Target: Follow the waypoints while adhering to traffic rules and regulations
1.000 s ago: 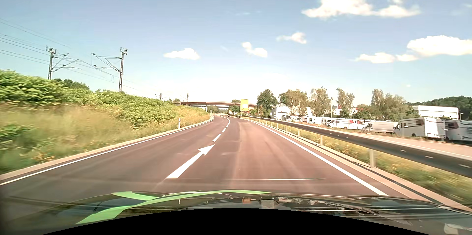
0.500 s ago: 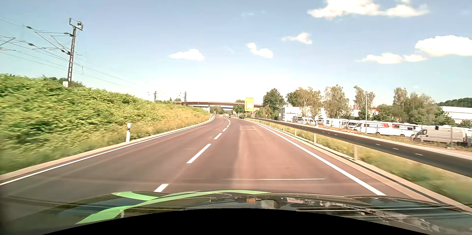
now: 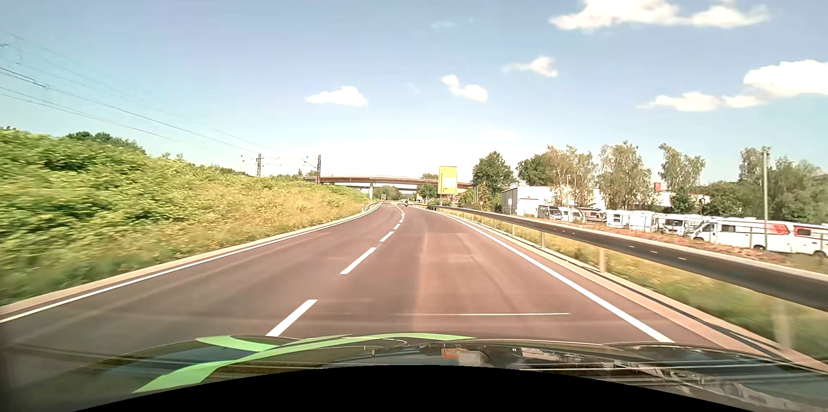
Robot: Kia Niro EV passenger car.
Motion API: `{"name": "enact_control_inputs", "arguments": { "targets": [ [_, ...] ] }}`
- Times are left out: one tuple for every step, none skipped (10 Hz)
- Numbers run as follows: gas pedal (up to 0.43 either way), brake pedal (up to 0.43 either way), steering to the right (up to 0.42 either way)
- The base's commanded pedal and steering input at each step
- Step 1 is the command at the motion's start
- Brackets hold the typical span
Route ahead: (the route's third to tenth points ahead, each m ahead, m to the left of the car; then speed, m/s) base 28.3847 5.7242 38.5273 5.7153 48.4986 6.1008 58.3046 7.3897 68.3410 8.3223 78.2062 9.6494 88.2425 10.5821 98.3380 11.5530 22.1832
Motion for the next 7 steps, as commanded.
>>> {"name": "enact_control_inputs", "arguments": {
  "targets": [
    [0.248, 0.000, -0.013],
    [0.248, 0.000, -0.013],
    [0.260, 0.000, -0.013],
    [0.260, 0.000, -0.013],
    [0.260, 0.000, -0.013],
    [0.268, 0.000, -0.013],
    [0.280, 0.000, -0.013]
  ]
}}
